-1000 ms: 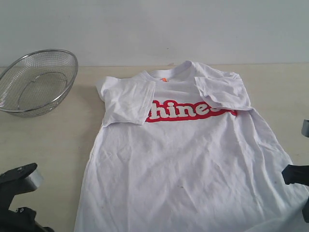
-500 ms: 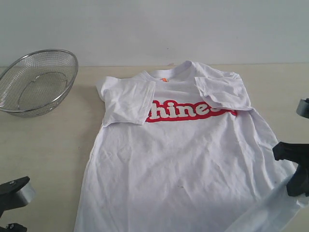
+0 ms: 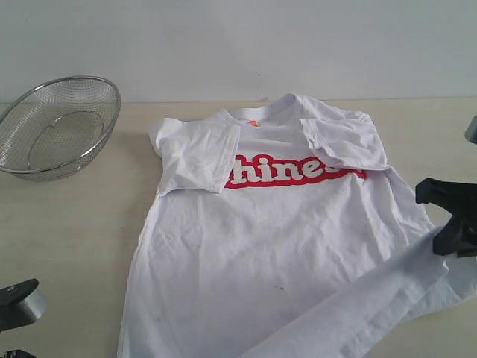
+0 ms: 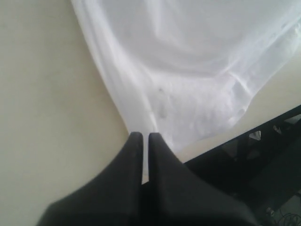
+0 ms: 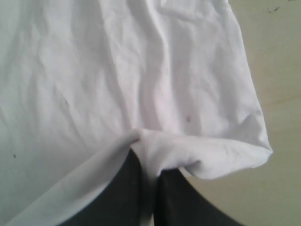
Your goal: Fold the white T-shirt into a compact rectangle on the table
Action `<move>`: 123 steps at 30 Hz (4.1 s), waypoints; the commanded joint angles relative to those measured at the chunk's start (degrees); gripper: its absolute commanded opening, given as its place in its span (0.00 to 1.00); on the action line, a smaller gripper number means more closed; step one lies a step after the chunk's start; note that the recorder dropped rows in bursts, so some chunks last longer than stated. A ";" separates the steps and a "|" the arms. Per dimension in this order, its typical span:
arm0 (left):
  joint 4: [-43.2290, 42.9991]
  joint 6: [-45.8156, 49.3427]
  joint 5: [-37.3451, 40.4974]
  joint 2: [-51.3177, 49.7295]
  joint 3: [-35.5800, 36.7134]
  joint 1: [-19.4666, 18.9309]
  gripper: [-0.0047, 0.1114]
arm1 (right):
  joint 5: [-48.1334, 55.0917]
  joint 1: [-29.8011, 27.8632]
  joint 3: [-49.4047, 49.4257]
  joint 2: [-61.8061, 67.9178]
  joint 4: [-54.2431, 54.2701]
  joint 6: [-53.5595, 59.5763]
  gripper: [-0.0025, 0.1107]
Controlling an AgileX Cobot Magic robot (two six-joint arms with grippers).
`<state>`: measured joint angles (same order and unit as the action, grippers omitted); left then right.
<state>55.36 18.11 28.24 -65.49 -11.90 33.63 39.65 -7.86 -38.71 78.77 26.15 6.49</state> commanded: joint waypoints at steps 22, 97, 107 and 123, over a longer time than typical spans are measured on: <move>32.62 18.76 -5.57 -0.68 8.31 0.25 0.59 | -0.80 -0.28 -0.27 2.49 1.56 4.68 0.02; 44.59 33.72 -8.45 -1.03 -4.71 0.13 0.08 | 2.86 -0.28 -2.93 -3.52 3.55 8.42 0.02; 38.01 32.48 -16.21 -1.14 -15.54 -5.00 0.08 | 5.21 -0.28 -7.10 -3.52 3.29 8.80 0.02; 35.16 34.03 -12.74 -7.04 -20.06 -21.12 0.08 | 3.66 -1.33 -10.94 -2.64 2.11 7.40 0.02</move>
<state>91.09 51.07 14.29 -71.53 -30.34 14.32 44.72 -8.12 -49.13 76.18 28.92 14.39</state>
